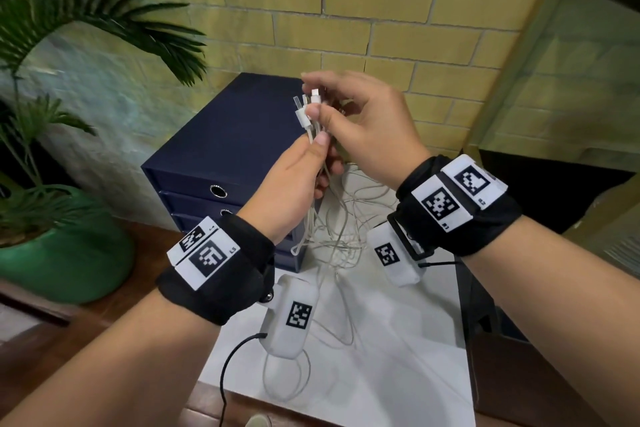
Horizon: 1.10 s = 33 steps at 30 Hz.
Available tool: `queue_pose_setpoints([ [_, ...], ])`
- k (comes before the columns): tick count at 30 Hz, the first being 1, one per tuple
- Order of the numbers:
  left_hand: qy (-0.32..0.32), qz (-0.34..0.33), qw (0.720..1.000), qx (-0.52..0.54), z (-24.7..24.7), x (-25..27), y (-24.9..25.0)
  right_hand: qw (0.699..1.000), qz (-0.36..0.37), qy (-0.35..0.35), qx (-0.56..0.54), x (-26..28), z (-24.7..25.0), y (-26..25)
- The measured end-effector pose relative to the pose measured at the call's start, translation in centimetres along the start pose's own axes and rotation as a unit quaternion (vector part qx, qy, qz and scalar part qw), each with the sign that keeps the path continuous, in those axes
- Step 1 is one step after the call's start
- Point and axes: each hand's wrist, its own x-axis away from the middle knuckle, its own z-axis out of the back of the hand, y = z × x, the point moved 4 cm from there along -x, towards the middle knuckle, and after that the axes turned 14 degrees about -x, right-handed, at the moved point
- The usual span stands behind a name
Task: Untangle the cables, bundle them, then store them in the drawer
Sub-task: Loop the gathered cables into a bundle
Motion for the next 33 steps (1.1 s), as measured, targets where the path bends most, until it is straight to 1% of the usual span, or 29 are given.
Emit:
queue_pose_setpoints([
  [2, 0.001, -0.001, 1.000, -0.004, 0.0, -0.2, -0.1, 1.000, 0.003, 0.008, -0.008, 0.0, 0.0, 0.0],
  [5, 0.000, 0.005, 1.000, 0.006, 0.0, -0.4, -0.1, 0.997, -0.030, 0.020, -0.062, 0.2, 0.2, -0.1],
  [7, -0.019, -0.006, 0.999, 0.037, -0.4, -0.4, 0.3, 0.996, -0.047, 0.016, -0.075, 0.4, 0.2, -0.1],
  [9, -0.033, -0.016, 0.997, 0.066, -0.8, -0.3, 0.7, 0.996, -0.056, -0.005, -0.070, 0.7, 0.1, 0.2],
  [12, -0.035, -0.002, 0.994, 0.106, -1.3, -0.2, 0.7, 0.993, -0.069, -0.046, -0.080, 1.0, 0.0, 0.6],
  [15, -0.011, 0.012, 0.993, 0.120, -1.3, -0.2, 0.7, 0.993, -0.048, -0.101, -0.045, 1.8, -0.2, 0.8],
  [17, 0.020, 0.013, 0.992, 0.128, -0.8, -0.4, 0.7, 0.988, -0.086, -0.106, -0.067, 3.1, -0.4, 1.5],
  [19, 0.039, 0.009, 0.988, 0.147, -0.3, -0.5, 0.8, 0.985, -0.130, -0.086, -0.067, 4.7, -0.4, 2.6],
  [21, 0.049, 0.009, 0.983, 0.176, -0.1, -0.5, 0.8, 0.980, -0.167, -0.087, -0.057, 6.2, -0.4, 3.8],
  [23, 0.055, 0.019, 0.975, 0.213, 0.0, -0.5, 0.8, 0.972, -0.197, -0.096, -0.086, 7.4, -0.8, 4.6],
  [24, 0.056, 0.027, 0.972, 0.227, -0.1, -0.5, 0.7, 0.970, -0.201, -0.098, -0.094, 7.8, -1.1, 4.8],
  [28, 0.069, 0.045, 0.966, 0.243, -0.1, -0.1, 0.2, 0.978, -0.165, -0.096, -0.079, 8.3, -1.6, 5.0],
  [33, 0.081, 0.038, 0.971, 0.220, 0.3, -0.1, 0.3, 0.991, -0.093, -0.091, 0.003, 8.0, -0.9, 4.8],
])
